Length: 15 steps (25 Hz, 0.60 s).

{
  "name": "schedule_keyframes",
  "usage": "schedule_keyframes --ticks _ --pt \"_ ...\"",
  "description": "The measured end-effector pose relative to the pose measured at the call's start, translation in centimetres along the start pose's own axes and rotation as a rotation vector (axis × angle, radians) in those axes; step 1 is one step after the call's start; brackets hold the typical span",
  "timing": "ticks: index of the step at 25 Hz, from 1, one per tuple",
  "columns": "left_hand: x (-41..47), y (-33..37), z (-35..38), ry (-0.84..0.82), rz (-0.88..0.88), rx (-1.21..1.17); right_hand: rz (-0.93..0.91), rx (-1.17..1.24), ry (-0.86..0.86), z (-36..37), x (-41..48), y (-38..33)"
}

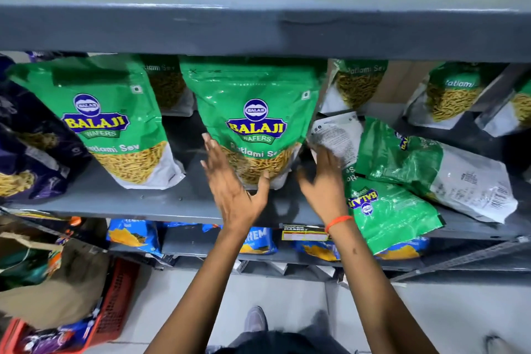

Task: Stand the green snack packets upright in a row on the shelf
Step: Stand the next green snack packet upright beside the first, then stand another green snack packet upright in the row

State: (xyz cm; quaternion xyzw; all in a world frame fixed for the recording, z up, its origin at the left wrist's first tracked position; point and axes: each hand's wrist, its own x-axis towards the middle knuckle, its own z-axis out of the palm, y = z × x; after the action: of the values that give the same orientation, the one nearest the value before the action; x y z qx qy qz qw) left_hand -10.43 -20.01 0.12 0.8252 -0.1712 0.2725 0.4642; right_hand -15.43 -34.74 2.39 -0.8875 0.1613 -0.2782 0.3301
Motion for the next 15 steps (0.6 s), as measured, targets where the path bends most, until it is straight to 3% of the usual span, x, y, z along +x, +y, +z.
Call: schedule_keyframes --ticks 2,7,13,15 --pt "-0.4 2.3 1.0 0.009 0.090 -0.029 -0.048 -0.117 -0.020 -1.8 1.1 1.3" --pt "-3.3 8.3 6.4 -0.098 0.229 -0.051 0.022 -0.505 -0.283 -6.2 3.3 7.4" --pt "-5.6 8.3 10.9 -0.550 0.127 0.049 -0.056 -0.530 -0.328 -8.9 2.8 11.6" --pt "-5.7 7.4 11.1 -0.622 0.110 0.054 -0.069 -0.523 -0.364 -10.1 2.6 13.1"
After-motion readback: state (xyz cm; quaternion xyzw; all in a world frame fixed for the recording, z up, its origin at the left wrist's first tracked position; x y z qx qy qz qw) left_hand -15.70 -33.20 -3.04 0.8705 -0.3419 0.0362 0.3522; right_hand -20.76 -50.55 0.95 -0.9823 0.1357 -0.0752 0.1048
